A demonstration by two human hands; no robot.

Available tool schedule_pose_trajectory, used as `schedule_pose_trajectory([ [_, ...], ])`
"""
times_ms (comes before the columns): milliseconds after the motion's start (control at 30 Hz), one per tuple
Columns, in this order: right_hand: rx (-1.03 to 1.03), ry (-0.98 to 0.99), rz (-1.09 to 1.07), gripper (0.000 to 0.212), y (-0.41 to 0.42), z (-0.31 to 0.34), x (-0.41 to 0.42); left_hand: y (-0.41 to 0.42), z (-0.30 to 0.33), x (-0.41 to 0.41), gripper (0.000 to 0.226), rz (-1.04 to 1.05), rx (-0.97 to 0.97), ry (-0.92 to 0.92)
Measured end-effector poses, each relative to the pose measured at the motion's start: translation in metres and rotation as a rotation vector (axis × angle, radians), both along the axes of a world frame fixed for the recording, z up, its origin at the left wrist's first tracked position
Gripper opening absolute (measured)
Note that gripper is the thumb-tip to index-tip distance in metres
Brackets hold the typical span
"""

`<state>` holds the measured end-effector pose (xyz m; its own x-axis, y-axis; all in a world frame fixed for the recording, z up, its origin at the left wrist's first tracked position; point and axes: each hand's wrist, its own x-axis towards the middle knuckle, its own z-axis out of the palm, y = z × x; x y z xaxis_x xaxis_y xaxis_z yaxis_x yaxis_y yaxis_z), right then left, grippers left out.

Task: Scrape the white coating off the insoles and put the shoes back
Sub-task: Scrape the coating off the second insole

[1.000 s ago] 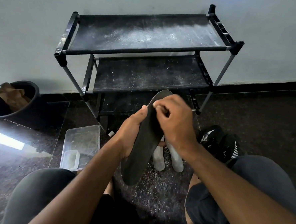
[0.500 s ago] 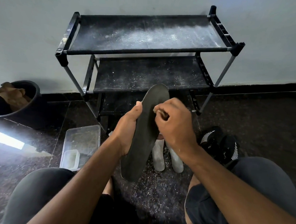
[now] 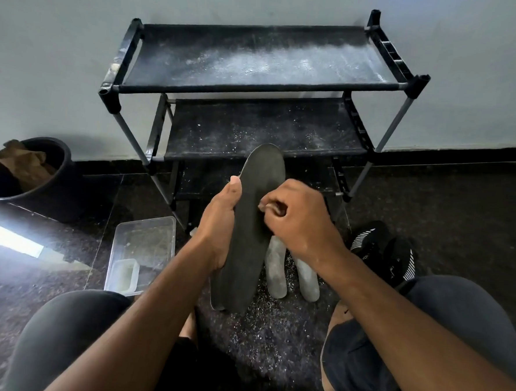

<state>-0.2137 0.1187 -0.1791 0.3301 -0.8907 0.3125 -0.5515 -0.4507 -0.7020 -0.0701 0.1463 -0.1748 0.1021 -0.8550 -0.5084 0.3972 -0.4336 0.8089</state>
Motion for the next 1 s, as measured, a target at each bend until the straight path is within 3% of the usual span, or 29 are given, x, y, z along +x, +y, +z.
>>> schedule_pose_trajectory([
  [167, 0.017, -0.088, -0.143, 0.009, -0.011, 0.009, -0.01, -0.002, 0.001, 0.0, 0.058, 0.004, -0.027, 0.187],
  [433, 0.011, -0.019, 0.027, 0.013, 0.006, -0.003, 0.002, -0.007, -0.012, 0.011, 0.057, 0.016, -0.039, -0.039],
  [600, -0.015, -0.074, -0.035, 0.01, 0.003, 0.0, 0.0, -0.012, -0.017, 0.016, 0.058, 0.007, -0.029, -0.024],
  [800, -0.005, 0.007, 0.111, 0.012, 0.024, -0.01, 0.011, -0.011, -0.017, 0.019, 0.062, 0.037, -0.008, -0.026],
  [1000, 0.054, -0.029, 0.221, 0.014, 0.046, -0.011, 0.017, -0.012, -0.016, 0.023, 0.067, 0.022, -0.007, 0.154],
])
